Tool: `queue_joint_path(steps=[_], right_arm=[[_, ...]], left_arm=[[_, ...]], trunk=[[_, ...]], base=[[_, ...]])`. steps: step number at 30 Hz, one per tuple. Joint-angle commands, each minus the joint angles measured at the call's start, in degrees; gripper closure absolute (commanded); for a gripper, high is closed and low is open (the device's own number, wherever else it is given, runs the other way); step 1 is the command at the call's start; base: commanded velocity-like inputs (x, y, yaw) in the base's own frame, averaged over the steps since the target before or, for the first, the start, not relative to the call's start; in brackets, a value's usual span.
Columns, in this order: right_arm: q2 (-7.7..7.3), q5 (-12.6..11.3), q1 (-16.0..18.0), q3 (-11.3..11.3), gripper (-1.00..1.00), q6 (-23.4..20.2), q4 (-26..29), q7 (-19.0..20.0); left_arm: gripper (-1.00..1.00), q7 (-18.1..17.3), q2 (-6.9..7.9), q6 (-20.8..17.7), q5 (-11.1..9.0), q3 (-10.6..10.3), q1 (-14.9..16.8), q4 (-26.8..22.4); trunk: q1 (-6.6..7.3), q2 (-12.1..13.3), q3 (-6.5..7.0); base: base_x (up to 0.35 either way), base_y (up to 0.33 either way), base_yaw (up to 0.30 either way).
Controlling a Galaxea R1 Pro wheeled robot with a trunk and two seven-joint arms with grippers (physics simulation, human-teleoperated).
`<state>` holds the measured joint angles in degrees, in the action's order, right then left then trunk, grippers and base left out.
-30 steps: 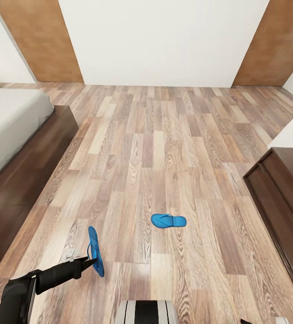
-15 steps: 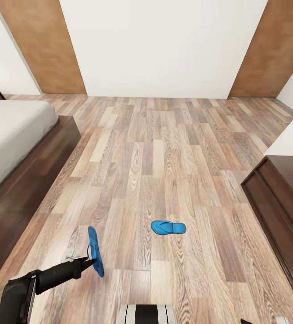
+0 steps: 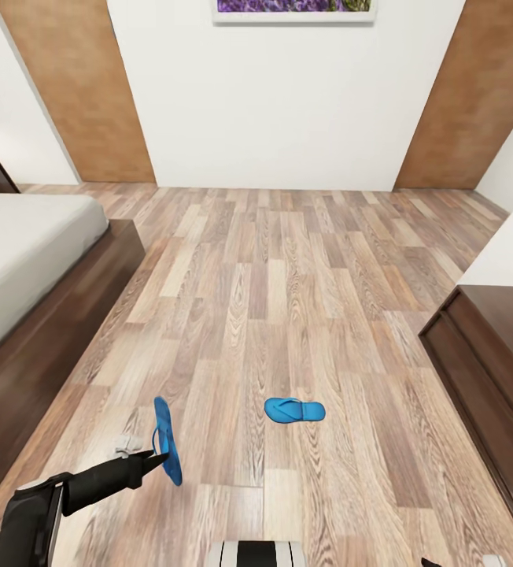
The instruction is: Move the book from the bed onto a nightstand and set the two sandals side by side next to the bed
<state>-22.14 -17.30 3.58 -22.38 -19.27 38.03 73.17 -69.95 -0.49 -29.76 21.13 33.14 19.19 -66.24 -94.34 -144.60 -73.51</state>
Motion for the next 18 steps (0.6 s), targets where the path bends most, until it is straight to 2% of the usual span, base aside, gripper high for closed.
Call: queue_joint_path(steps=[1, 18], right_arm=[[0.00, -0.2, 0.0, 0.0, -1.00, -0.6, 0.0, 0.1], [0.05, -0.2, 0.0, 0.0, -1.00, -0.5, -0.1, -0.2]], left_arm=[[1.00, -0.5, -0.05, -0.5, 0.4, 0.2, 0.1, 0.2], [1.00, 0.0, -0.04, -0.3, 0.5, 0.1, 0.1, 2.1]], trunk=[[0.03, 0.0, 0.19], [0.47, 0.2, 3.95]], base=[[0.000, 0.000, 0.000], [0.000, 0.000, 0.000]])
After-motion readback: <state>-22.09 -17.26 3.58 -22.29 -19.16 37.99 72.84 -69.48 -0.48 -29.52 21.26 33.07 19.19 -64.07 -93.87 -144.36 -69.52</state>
